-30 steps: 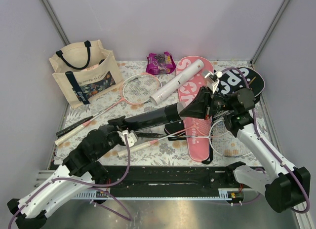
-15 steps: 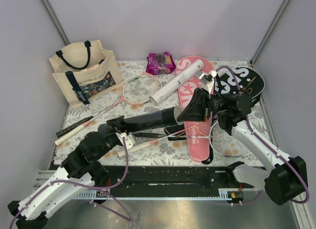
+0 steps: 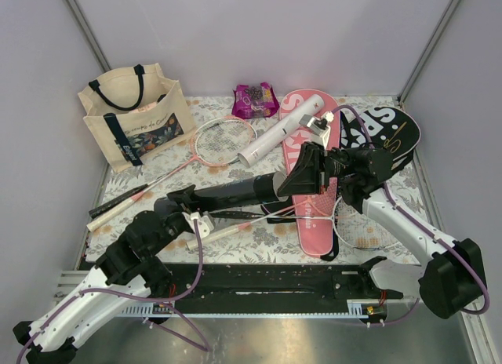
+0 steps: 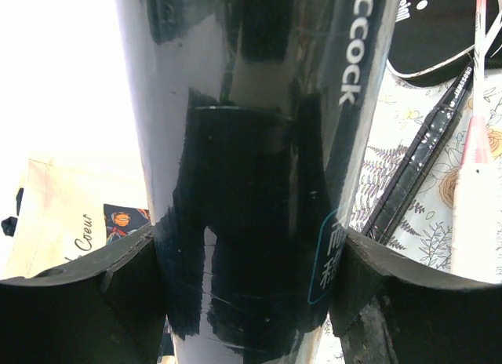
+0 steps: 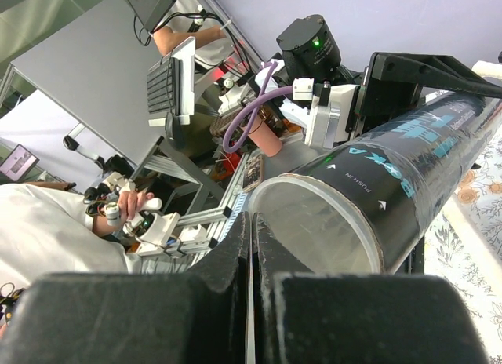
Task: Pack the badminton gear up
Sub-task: Close the lid on the shuttle tube.
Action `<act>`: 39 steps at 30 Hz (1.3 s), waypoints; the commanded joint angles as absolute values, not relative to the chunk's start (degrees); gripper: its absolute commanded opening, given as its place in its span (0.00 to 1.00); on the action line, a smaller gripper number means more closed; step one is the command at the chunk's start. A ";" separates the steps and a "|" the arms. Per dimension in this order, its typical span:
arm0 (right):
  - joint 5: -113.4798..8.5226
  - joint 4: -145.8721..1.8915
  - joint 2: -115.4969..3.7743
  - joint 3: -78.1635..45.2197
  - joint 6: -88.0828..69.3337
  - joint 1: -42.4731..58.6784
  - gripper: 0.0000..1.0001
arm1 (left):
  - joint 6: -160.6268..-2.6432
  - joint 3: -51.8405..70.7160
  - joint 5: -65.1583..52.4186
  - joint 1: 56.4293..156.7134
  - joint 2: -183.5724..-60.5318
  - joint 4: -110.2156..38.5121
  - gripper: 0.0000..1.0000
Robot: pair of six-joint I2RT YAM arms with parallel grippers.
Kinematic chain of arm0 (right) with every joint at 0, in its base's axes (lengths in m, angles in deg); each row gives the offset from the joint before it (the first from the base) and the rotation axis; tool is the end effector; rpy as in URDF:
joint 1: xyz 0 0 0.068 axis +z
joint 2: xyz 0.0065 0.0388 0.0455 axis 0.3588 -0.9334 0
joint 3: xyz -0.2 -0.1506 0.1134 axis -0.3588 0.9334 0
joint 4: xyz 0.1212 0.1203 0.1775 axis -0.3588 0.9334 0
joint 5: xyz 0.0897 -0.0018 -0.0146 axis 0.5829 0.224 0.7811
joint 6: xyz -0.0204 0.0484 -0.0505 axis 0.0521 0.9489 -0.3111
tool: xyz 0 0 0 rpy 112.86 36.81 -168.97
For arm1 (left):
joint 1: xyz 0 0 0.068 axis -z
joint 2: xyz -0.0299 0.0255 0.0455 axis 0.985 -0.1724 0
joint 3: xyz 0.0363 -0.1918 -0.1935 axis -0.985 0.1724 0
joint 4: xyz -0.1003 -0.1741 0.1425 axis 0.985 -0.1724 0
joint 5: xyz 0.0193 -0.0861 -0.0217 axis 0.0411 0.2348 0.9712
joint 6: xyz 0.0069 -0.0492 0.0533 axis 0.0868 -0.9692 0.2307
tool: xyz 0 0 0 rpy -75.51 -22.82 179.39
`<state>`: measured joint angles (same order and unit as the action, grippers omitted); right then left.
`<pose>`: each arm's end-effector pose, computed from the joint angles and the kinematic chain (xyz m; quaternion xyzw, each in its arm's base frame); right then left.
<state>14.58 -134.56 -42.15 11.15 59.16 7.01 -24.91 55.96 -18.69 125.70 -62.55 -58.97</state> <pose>0.1664 0.1548 0.4008 -0.3807 0.5155 0.7224 0.2600 0.0808 -0.0765 0.2580 0.5342 0.5586 0.0248 0.6340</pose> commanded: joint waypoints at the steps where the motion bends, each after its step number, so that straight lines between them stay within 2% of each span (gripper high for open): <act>1: 15.29 -134.99 -43.33 10.38 59.31 8.16 0.00 | -24.62 54.45 -16.13 125.95 -61.59 -49.99 0.41; 14: 15.73 -133.67 -46.58 10.47 60.45 8.15 0.02 | -23.74 55.15 -15.25 125.95 -60.62 -49.47 0.42; 16: 15.82 -134.02 -46.85 10.30 60.98 8.16 0.06 | -23.39 55.15 -15.60 125.95 -60.97 -49.47 0.42; 20: 14.94 -134.11 -46.76 8.72 62.64 8.07 0.21 | -23.39 55.42 -16.30 125.95 -60.80 -49.38 0.42; 23: 13.36 -132.97 -46.33 6.87 63.44 8.15 0.28 | -23.21 55.59 -16.56 125.95 -60.71 -50.35 0.42; 28: 11.08 -127.26 -44.75 5.55 61.77 7.37 0.32 | -23.56 55.59 -17.70 125.95 -60.53 -51.23 0.42; 33: 8.79 -116.29 -41.06 4.23 55.02 5.61 0.32 | -24.35 55.33 -18.76 125.95 -60.97 -52.63 0.42; 39: 3.61 -91.09 -35.78 1.33 35.79 4.38 0.29 | -25.93 55.07 -19.47 125.95 -60.62 -52.28 0.41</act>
<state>9.13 -109.47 -39.75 5.23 51.21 5.02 -24.82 56.72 -19.98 125.63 -61.26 -58.82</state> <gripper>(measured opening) 0.302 0.703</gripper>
